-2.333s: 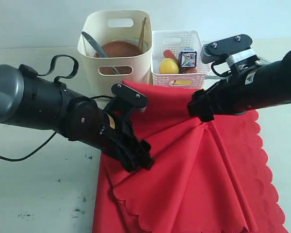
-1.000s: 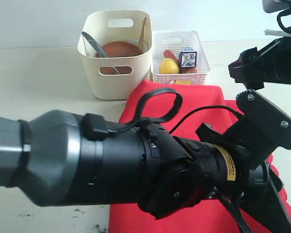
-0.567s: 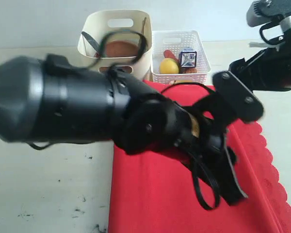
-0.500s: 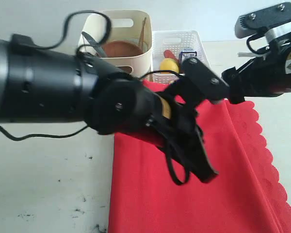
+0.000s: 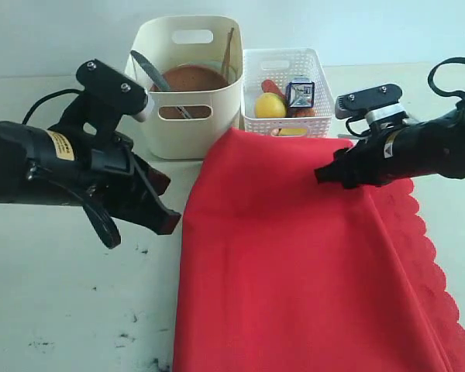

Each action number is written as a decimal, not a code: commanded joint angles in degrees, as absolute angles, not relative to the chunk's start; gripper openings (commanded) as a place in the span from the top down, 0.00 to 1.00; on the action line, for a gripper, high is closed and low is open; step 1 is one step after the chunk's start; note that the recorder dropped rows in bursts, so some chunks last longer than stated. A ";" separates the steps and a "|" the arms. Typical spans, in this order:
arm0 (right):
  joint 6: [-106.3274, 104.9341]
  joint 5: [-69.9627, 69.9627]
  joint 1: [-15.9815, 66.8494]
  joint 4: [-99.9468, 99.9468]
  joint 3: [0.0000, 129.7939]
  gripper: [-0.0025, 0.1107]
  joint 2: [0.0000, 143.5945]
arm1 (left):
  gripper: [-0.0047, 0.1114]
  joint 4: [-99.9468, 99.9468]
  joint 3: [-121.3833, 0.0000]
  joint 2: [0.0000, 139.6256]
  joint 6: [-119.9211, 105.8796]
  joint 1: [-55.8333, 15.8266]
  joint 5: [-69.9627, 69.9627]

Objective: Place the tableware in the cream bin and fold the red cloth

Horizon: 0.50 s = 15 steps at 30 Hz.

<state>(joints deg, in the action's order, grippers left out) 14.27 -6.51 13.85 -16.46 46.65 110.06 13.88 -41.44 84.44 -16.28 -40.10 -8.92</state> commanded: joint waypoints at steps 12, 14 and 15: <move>14.23 12.41 12.16 -16.98 47.28 0.98 93.91 | 0.96 14.12 -39.30 83.86 -16.20 -39.85 -3.93; 14.82 16.52 11.39 -16.98 47.28 0.98 90.22 | 0.96 14.12 -39.30 83.86 -16.20 -39.85 -3.93; 14.82 18.78 10.77 -16.98 47.28 0.98 88.91 | 0.96 14.12 -39.30 83.86 -16.20 -39.85 -3.93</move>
